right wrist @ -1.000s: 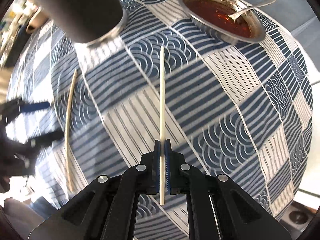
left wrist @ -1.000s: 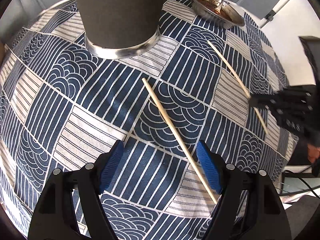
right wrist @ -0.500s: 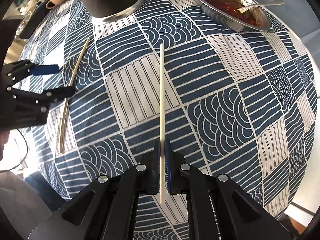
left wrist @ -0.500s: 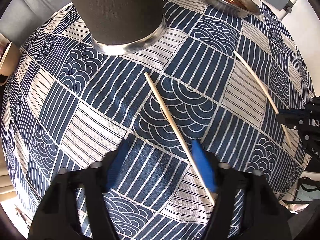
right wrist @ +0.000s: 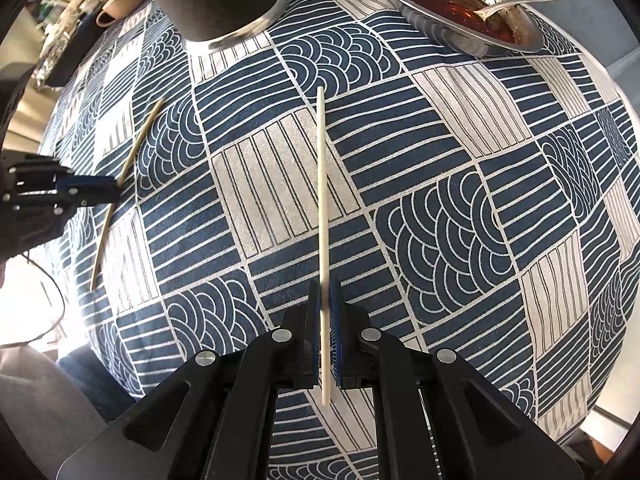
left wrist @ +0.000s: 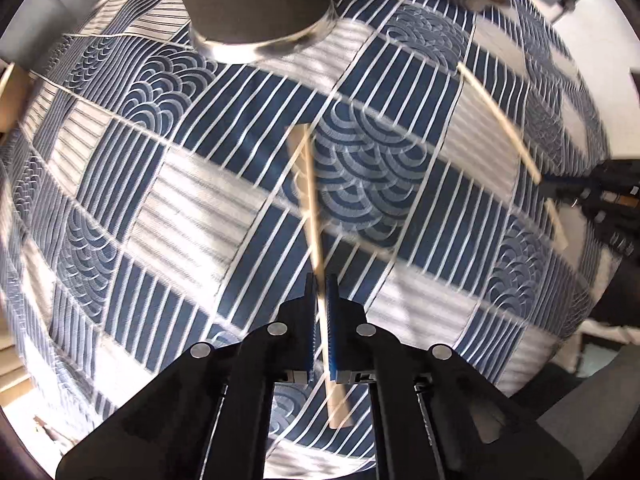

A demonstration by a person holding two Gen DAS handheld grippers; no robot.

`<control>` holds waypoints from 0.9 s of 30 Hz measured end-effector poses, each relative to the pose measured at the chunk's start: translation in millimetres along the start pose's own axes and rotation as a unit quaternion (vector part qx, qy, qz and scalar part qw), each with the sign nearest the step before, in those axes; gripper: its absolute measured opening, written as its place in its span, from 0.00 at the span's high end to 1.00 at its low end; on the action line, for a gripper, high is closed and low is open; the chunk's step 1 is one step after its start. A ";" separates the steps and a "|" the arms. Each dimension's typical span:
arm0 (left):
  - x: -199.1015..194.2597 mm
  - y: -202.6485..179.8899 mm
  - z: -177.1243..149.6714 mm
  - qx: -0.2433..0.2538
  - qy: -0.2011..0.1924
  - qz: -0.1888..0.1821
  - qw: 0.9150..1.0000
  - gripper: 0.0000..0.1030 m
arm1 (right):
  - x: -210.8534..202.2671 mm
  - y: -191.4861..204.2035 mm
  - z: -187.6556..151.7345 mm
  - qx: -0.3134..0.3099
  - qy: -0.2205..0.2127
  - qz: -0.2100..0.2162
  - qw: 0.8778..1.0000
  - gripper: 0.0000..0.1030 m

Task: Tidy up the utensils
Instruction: 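Grasp a chopstick with the left tool while the right tool grasps another, then raise both held chopsticks up over the black holder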

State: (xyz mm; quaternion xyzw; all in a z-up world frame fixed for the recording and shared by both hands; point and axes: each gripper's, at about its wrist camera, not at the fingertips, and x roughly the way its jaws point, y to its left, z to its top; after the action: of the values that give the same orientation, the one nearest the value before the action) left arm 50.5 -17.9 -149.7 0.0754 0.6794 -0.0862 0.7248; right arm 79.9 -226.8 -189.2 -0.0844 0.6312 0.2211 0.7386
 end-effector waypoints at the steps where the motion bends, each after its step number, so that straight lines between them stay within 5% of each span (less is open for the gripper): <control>1: -0.7 0.4 -2.4 0.000 0.000 -0.003 1.000 0.96 | -0.8 2.4 3.1 0.001 0.000 0.000 1.000 0.95; 7: -11.4 13.6 -11.3 -0.005 -0.003 -0.022 1.000 0.96 | -17.9 8.2 3.6 0.008 -0.011 0.019 1.000 0.95; 16: -54.9 36.2 -11.5 0.008 -0.040 -0.030 0.999 0.96 | -56.8 -9.1 -4.4 0.081 -0.051 0.137 0.986 0.95; 22: -72.8 47.7 20.1 0.003 -0.049 -0.025 0.998 0.96 | -72.7 2.1 4.3 0.078 -0.072 0.118 0.987 0.95; 27: -72.8 34.1 22.2 0.010 -0.058 -0.027 0.998 0.96 | -47.2 8.7 19.3 0.077 -0.066 0.070 0.992 0.81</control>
State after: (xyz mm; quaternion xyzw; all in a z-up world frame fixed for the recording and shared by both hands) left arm 75.3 11.8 -75.8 0.0588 0.6368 -0.1168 0.7599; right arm 88.4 -221.8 -138.5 0.0316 0.6009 0.2282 0.7654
